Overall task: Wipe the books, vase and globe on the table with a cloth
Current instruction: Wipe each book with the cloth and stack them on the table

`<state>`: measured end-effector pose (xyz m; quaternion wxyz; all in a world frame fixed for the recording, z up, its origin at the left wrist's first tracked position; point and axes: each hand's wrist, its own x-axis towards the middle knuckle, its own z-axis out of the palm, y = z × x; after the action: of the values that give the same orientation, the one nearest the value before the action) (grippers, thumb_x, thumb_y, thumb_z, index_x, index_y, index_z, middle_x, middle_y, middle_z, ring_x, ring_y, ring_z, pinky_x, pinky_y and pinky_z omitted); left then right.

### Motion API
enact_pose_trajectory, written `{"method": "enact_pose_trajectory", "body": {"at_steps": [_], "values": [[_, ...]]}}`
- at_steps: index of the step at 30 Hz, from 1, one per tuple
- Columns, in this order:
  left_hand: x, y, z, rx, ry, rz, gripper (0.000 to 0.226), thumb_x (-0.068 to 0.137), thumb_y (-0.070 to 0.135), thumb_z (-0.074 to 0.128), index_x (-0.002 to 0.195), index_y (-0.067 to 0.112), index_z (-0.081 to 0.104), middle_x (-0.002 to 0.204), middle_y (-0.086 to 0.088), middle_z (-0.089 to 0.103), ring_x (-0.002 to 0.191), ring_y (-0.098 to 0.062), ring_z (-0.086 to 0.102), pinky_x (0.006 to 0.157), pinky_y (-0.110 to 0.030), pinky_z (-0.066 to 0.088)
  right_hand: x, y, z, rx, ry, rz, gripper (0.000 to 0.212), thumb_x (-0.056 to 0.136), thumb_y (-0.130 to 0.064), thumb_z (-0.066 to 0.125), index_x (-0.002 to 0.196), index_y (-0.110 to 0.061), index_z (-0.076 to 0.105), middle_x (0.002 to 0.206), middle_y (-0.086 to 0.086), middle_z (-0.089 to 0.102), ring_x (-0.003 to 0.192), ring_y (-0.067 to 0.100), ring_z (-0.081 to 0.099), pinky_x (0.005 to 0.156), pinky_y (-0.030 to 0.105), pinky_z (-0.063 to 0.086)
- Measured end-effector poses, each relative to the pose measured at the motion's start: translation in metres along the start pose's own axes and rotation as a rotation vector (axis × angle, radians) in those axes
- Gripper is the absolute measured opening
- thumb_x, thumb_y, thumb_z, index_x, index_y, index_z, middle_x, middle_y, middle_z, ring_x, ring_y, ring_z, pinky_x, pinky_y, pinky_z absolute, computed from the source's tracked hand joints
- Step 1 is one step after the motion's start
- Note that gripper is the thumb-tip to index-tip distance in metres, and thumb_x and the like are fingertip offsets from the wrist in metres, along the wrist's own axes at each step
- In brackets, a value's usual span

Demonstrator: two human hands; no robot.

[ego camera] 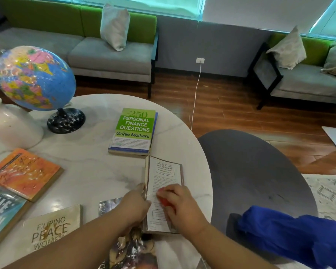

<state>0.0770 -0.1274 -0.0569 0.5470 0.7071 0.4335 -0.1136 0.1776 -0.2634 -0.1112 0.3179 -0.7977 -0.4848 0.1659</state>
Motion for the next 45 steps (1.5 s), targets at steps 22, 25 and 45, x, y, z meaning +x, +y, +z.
{"method": "enact_pose_trajectory", "body": {"at_steps": [22,25,45], "values": [[-0.011,0.008,-0.002,0.114,-0.026,0.031,0.057,0.096,0.009,0.052,0.146,0.025,0.031,0.124,-0.006,0.061,0.109,-0.022,0.062,0.091,-0.032,0.054,0.067,0.01,-0.029,0.092,0.158,0.285,0.033,0.086,-0.002,0.062,0.114,-0.017,0.071,0.111,-0.006,0.058,0.108,0.014,0.055,0.092,0.001,0.033],[-0.012,0.012,-0.001,0.124,-0.02,0.04,0.059,0.096,0.009,0.051,0.148,0.023,0.029,0.123,-0.007,0.062,0.107,-0.02,0.061,0.087,-0.025,0.052,0.074,-0.021,-0.022,0.17,0.141,0.123,0.037,0.082,-0.006,0.065,0.113,-0.026,0.071,0.112,-0.014,0.056,0.113,0.011,0.054,0.104,0.022,0.036],[0.004,0.02,-0.027,-0.251,0.065,0.091,0.056,0.09,0.006,0.056,0.137,0.03,0.037,0.094,-0.015,0.07,0.08,-0.03,0.071,0.06,-0.042,0.06,0.015,-0.046,-0.061,0.524,-0.121,0.651,0.019,0.093,-0.022,0.053,0.104,-0.028,0.068,0.081,-0.002,0.061,0.058,0.015,0.053,0.057,0.029,0.046]]}}
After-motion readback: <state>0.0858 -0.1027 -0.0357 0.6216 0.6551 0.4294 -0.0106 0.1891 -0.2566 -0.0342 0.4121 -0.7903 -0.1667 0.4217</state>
